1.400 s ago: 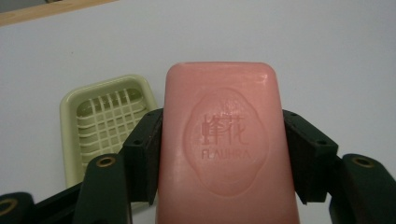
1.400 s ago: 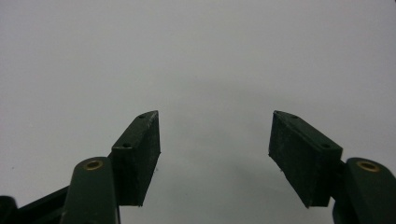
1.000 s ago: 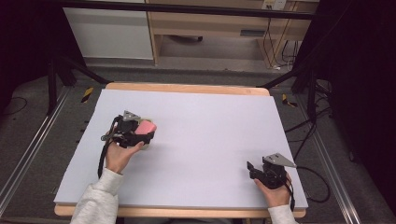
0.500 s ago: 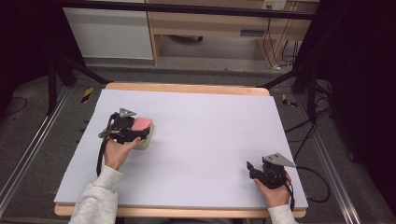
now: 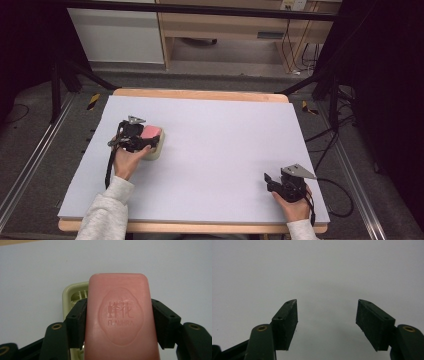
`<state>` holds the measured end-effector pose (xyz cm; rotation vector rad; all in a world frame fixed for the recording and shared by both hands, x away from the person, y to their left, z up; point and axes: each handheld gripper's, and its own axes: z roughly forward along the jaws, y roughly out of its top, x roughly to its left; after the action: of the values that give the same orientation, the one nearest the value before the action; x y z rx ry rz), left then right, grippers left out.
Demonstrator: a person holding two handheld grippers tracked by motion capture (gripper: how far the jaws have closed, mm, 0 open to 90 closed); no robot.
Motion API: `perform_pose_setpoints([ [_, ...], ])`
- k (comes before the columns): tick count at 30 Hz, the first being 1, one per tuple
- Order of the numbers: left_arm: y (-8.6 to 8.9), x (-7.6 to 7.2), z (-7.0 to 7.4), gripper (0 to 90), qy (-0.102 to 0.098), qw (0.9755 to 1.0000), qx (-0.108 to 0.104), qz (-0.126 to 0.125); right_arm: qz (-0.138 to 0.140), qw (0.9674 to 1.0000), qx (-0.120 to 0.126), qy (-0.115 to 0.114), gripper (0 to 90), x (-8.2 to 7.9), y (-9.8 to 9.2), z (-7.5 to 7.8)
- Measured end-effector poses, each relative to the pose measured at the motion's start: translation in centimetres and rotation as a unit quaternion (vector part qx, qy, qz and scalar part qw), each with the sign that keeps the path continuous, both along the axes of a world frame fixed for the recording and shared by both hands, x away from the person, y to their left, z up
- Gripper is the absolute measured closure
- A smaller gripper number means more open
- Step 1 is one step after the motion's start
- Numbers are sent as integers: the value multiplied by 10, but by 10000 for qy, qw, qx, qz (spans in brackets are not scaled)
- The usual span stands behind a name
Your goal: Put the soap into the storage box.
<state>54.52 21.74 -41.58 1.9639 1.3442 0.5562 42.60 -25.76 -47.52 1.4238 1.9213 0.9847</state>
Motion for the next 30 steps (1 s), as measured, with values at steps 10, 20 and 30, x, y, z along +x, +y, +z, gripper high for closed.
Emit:
perform_pose_setpoints([
  [10, 2, 9, -7, 374, 19, 10000, -22, 87, 1, 10000, -29, -11, 339, 0, 0, 0],
  [20, 4, 16, -14, 374, 49, 9999, 31, 162, 6, 10000, -23, -8, 340, 0, 0, 0],
  [30, 3, 21, -20, 374, 102, 9997, 70, 195, 9, 10000, -21, -5, 339, 0, 0, 0],
])
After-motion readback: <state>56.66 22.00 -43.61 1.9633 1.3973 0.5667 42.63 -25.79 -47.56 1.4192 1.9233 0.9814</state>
